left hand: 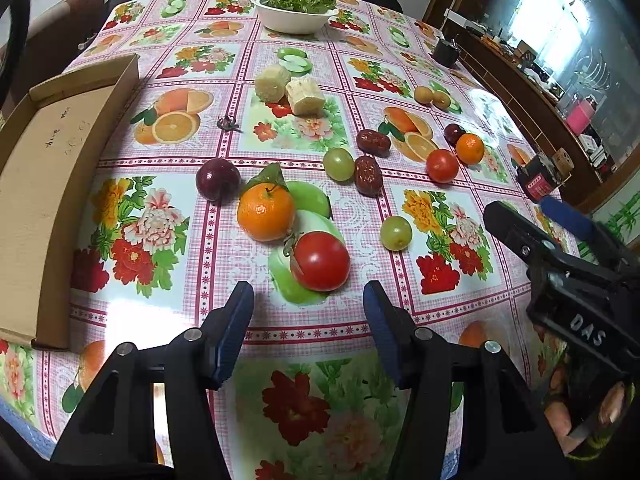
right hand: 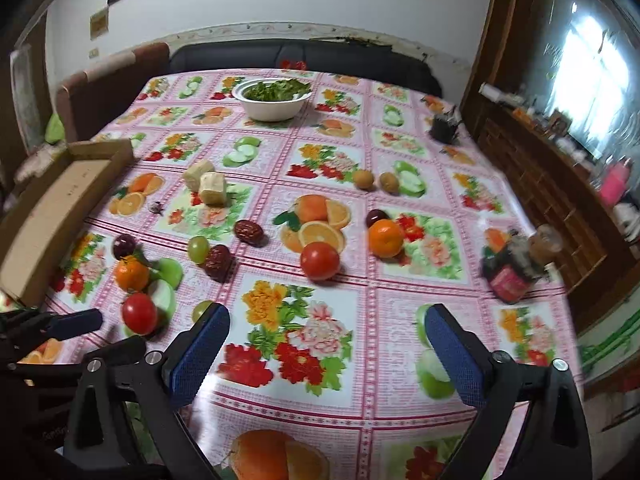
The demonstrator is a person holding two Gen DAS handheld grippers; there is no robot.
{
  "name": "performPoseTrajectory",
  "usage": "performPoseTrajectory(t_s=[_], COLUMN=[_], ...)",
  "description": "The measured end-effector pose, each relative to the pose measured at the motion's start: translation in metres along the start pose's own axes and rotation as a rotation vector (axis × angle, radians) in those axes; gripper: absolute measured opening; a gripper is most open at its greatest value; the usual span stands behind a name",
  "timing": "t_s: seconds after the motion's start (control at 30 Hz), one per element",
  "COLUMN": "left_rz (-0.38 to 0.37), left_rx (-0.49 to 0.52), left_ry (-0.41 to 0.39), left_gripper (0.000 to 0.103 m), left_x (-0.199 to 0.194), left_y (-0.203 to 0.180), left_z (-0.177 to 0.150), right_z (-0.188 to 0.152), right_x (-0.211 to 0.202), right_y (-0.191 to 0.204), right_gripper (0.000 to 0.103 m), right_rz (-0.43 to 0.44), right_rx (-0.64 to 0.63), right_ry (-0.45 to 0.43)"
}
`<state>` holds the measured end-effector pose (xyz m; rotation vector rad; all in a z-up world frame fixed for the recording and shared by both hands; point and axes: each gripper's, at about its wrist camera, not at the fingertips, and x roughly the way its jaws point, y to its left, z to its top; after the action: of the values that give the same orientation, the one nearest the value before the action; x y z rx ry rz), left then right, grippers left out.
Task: Organize fruits
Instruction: 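Move the left tool toward a red tomato while the right tool approaches another tomato, then close the left tool on a small tomato while the right tool grasps a red tomato, then carry the tomato in the left tool over the cardboard tray while the right tool carries its tomato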
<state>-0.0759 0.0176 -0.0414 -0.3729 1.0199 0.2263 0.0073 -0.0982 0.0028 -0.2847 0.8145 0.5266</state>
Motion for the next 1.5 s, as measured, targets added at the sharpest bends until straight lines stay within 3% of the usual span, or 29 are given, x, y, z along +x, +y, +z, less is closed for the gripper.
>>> performPoseTrajectory(t_s=[0.13,0.4,0.5,0.63,0.73,0.77,0.83,0.9,1.13,1.5], left_rz=[-0.006,-0.025,-0.025,-0.030,-0.031,-0.036,-0.048,-0.056,-0.078,-0.003], left_rx=[-0.015,-0.019,-0.017,-0.018,-0.017,-0.014,-0.008,-0.001,-0.003,-0.037], left_ry=[0.006,0.011,-0.002,-0.020,-0.032,-0.034,-0.036,-0.039,-0.028,-0.077], left_gripper=[0.056,0.056,0.056,0.055,0.047,0.035,0.032,0.031,0.031,0.031], left_x=[0.005,0.013,0.016,0.018,0.019,0.019,0.020,0.020,0.008,-0.028], left_y=[0.004,0.002,0.000,0.001,0.002,0.002,0.003,0.003,0.006,0.031], left_z=[0.004,0.012,0.014,0.017,0.018,0.019,0.019,0.019,0.010,0.000], right_z=[-0.003,0.004,0.015,0.025,0.029,0.030,0.031,0.032,0.026,0.017], right_x=[0.020,0.031,0.042,0.067,0.086,0.089,0.099,0.100,0.077,0.034], right_y=[-0.017,-0.027,-0.028,-0.021,-0.017,-0.016,-0.015,-0.012,-0.019,0.016], right_gripper=[0.077,0.074,0.063,0.058,0.053,0.048,0.043,0.037,0.037,0.037], right_rz=[0.030,0.103,0.145,0.123,0.121,0.121,0.155,0.134,0.181,0.263], right_rx=[0.047,0.075,0.082,0.055,0.040,0.037,0.032,0.014,0.069,0.033], right_ry=[0.050,0.043,0.038,0.075,0.110,0.115,0.138,0.127,0.103,0.074])
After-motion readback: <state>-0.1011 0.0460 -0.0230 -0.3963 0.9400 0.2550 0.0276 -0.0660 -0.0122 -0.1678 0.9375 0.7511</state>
